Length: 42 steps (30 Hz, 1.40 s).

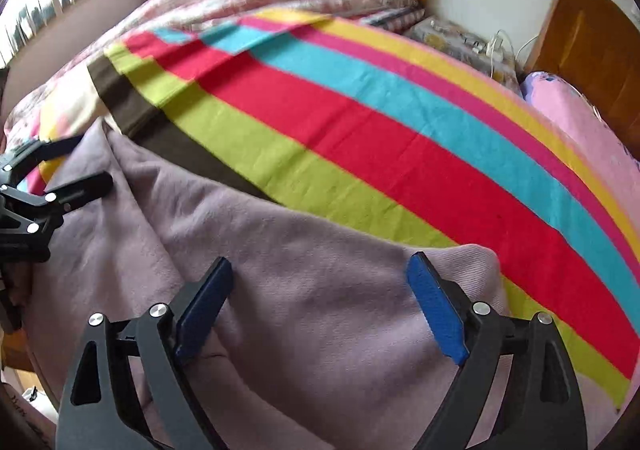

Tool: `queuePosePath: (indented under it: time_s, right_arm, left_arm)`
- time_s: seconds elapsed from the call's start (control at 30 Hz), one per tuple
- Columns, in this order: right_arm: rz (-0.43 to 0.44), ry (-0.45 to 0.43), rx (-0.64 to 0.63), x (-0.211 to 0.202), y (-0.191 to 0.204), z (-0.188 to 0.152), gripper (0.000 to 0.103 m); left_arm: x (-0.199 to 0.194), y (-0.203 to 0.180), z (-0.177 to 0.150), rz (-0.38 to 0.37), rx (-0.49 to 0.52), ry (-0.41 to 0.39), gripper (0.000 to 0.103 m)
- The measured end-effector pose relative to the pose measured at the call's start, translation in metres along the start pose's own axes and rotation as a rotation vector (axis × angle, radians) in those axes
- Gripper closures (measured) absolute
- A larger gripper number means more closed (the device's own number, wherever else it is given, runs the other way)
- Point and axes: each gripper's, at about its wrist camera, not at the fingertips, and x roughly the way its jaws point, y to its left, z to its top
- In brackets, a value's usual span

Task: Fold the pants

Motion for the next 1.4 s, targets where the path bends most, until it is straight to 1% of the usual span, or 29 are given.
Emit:
queuePosePath:
  time_s: [0.07,0.1,0.17,0.2,0.27,0.3,0.37,0.4,0.43,0.47,0.5,0.57,0.6,0.67,0.7,0.77,0.8,0.83,0.87,0.9,0.97,1.03,1.07,1.13,1.17,1.23,1.3,1.4]
  right_arm:
    - [-0.002,-0.031,0.062,-0.015,-0.004,-0.004,0.018]
    - [0.002,-0.068,0.086,-0.03,-0.003,-0.007,0.018]
    - [0.049,-0.131,0.096,-0.057,0.006,-0.02,0.017]
    - [0.075,-0.138,0.088,-0.065,0.012,-0.026,0.015]
    - [0.113,-0.125,0.028,-0.079,0.033,-0.045,0.015]
    - [0.118,-0.116,-0.029,-0.084,0.049,-0.06,0.015]
    - [0.119,-0.099,-0.087,-0.089,0.068,-0.08,0.015]
    - [0.107,-0.064,-0.112,-0.085,0.077,-0.092,0.015]
    - [0.07,-0.026,-0.13,-0.079,0.083,-0.102,0.015]
    - [0.033,-0.008,-0.136,-0.074,0.084,-0.112,0.014]
    - [0.056,-0.051,-0.096,-0.079,0.079,-0.12,0.014]
    - [0.104,-0.031,0.017,-0.087,0.064,-0.127,0.014]
    - [0.108,-0.047,0.046,-0.094,0.059,-0.13,0.014]
    - [0.054,-0.082,0.054,-0.113,0.052,-0.137,0.014]
    - [0.018,-0.104,0.052,-0.124,0.047,-0.142,0.014]
    - [-0.026,-0.14,0.072,-0.143,0.036,-0.152,0.014]
    - [-0.046,-0.157,0.095,-0.153,0.028,-0.159,0.014]
    - [-0.061,-0.171,0.115,-0.159,0.021,-0.164,0.014]
    - [-0.075,-0.186,0.137,-0.164,0.014,-0.171,0.014]
    - [-0.083,-0.199,0.167,-0.168,0.006,-0.179,0.014]
    - [-0.089,-0.181,0.212,-0.164,-0.008,-0.189,0.014]
    - [-0.145,-0.138,0.223,-0.154,-0.015,-0.197,0.014]
    - [-0.163,-0.117,0.226,-0.149,-0.018,-0.199,0.014]
    - [-0.158,-0.077,0.245,-0.14,-0.024,-0.21,0.014]
    - [-0.147,-0.098,0.248,-0.142,-0.026,-0.216,0.014]
    - [-0.138,-0.116,0.243,-0.147,-0.028,-0.225,0.014]
    - [-0.127,-0.127,0.241,-0.149,-0.031,-0.231,0.014]
    - [-0.118,-0.131,0.236,-0.151,-0.033,-0.236,0.014]
  left_arm:
    - [0.0,-0.001,0.0,0.008,0.006,-0.003,0.001]
    - [-0.001,-0.002,0.0,0.012,0.009,-0.004,0.001]
    - [-0.001,-0.002,0.0,0.015,0.011,-0.003,0.001]
    - [-0.001,-0.002,0.0,0.016,0.011,-0.002,0.001]
    - [-0.001,-0.003,0.0,0.018,0.013,-0.003,0.001]
    - [0.0,-0.003,0.0,0.021,0.016,-0.002,0.001]
    - [-0.001,-0.004,-0.001,0.029,0.021,-0.006,0.001]
    - [-0.001,-0.005,-0.001,0.033,0.025,-0.009,0.001]
    - [-0.001,-0.006,-0.002,0.039,0.029,-0.012,0.001]
    - [-0.002,-0.007,-0.002,0.044,0.033,-0.014,0.001]
    - [-0.002,-0.008,-0.002,0.046,0.036,-0.015,0.001]
    - [-0.003,-0.01,-0.002,0.056,0.045,-0.019,0.001]
    - [-0.004,-0.011,-0.002,0.056,0.049,-0.02,0.001]
    - [-0.005,-0.012,-0.002,0.062,0.053,-0.025,0.001]
    - [-0.01,-0.014,-0.002,0.08,0.062,-0.042,0.001]
    - [-0.027,-0.025,-0.006,0.111,0.098,-0.095,0.001]
    - [-0.04,-0.035,-0.009,0.114,0.12,-0.123,0.001]
    - [-0.051,-0.045,-0.012,0.092,0.133,-0.142,0.001]
    - [-0.062,-0.055,-0.015,0.053,0.145,-0.155,0.001]
    - [-0.074,-0.069,-0.02,-0.003,0.173,-0.162,0.001]
    - [-0.085,-0.098,-0.033,-0.074,0.251,-0.158,0.001]
    - [-0.081,-0.118,-0.043,-0.114,0.315,-0.12,0.001]
    - [-0.075,-0.125,-0.049,-0.124,0.339,-0.096,0.001]
    - [-0.06,-0.137,-0.062,-0.11,0.385,-0.038,0.001]
    - [-0.053,-0.141,-0.068,-0.107,0.399,-0.01,0.001]
    - [-0.05,-0.136,-0.074,-0.13,0.368,-0.035,0.001]
    - [-0.047,-0.13,-0.074,-0.162,0.338,-0.022,0.001]
    - [-0.046,-0.13,-0.076,-0.163,0.344,-0.029,0.001]
